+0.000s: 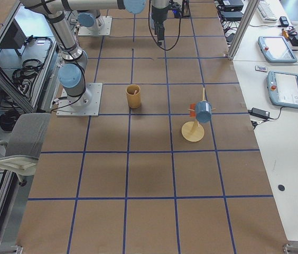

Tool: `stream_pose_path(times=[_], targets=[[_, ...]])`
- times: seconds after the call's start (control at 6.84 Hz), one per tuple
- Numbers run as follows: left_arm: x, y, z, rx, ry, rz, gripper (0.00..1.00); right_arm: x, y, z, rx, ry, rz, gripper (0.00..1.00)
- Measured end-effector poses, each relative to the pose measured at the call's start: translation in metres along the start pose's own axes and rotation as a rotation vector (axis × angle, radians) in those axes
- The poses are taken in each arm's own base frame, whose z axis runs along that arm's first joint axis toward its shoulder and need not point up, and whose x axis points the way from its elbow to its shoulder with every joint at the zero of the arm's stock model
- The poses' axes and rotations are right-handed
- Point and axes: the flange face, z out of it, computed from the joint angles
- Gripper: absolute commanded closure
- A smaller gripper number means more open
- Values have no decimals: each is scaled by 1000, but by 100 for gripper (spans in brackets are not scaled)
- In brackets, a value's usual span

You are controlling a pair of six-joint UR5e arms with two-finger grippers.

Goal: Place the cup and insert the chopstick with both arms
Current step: 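Move the left gripper above the blue cup while the right nears the bamboo cup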

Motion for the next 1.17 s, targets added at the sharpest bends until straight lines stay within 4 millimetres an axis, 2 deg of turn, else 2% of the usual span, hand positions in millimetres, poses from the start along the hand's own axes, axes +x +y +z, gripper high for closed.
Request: stream_pose_path(times=[1.17], targets=[[-1, 12, 5, -8, -1, 0, 0, 2, 2, 4, -20, 13, 1, 0]])
